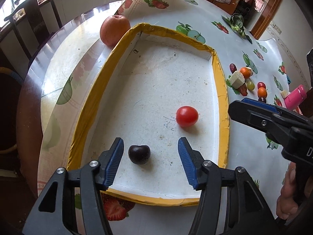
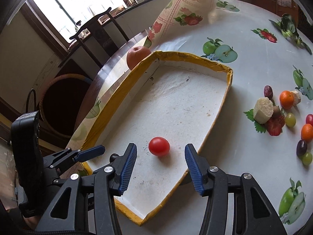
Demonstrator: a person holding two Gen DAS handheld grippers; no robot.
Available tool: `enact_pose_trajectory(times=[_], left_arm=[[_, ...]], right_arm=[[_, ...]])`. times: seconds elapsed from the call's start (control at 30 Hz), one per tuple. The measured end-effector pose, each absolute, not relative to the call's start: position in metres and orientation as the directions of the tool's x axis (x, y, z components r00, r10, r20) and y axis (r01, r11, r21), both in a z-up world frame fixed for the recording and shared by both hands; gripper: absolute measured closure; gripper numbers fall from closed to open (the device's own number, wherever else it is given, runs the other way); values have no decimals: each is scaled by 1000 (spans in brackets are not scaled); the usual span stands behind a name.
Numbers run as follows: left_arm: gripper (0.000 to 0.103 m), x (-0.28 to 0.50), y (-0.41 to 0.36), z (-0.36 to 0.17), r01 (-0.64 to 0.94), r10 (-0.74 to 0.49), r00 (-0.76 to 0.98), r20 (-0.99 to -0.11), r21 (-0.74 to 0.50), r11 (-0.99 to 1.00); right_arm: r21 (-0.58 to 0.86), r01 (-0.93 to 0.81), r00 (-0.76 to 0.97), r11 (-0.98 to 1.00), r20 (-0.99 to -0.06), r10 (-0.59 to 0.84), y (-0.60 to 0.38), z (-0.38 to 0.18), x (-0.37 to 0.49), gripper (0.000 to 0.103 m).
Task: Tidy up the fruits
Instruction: 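Open the right gripper to drop the tomato while the left gripper releases the plum into the tray, then move both open grippers back to the fruit cluster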
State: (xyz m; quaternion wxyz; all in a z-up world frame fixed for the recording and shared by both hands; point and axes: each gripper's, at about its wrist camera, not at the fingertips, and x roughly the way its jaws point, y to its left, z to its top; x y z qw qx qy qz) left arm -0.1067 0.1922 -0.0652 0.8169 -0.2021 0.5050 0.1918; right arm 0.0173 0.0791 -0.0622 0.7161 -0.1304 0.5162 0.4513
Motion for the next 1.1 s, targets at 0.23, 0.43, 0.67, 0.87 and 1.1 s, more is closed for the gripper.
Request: enact_pose_trajectory(times=[0.23, 0.43, 0.67, 0.87, 1.1], left_arm=[[47, -98, 172, -52, -499, 116, 432, -894, -130, 857], [47, -88, 152, -45, -478, 112, 440, -891, -127, 869], [47, -78, 130, -40, -460, 103, 444, -890, -128, 879], [47, -74, 117, -37, -459, 110, 441, -891, -119, 880], [39, -72, 106, -34, -470, 123, 438, -891, -110, 876]], right_arm=[[275, -747, 115, 605, -843, 525, 35, -40, 19, 50], [264, -707, 156, 656, -846, 509, -5, -36, 24, 49], [254, -646, 208, 720, -849, 486, -54, -35, 37, 45], [245, -597, 245, 764, -851, 465, -89, -34, 46, 45], [222, -571, 286, 790, -849, 445, -119, -30, 51, 40]])
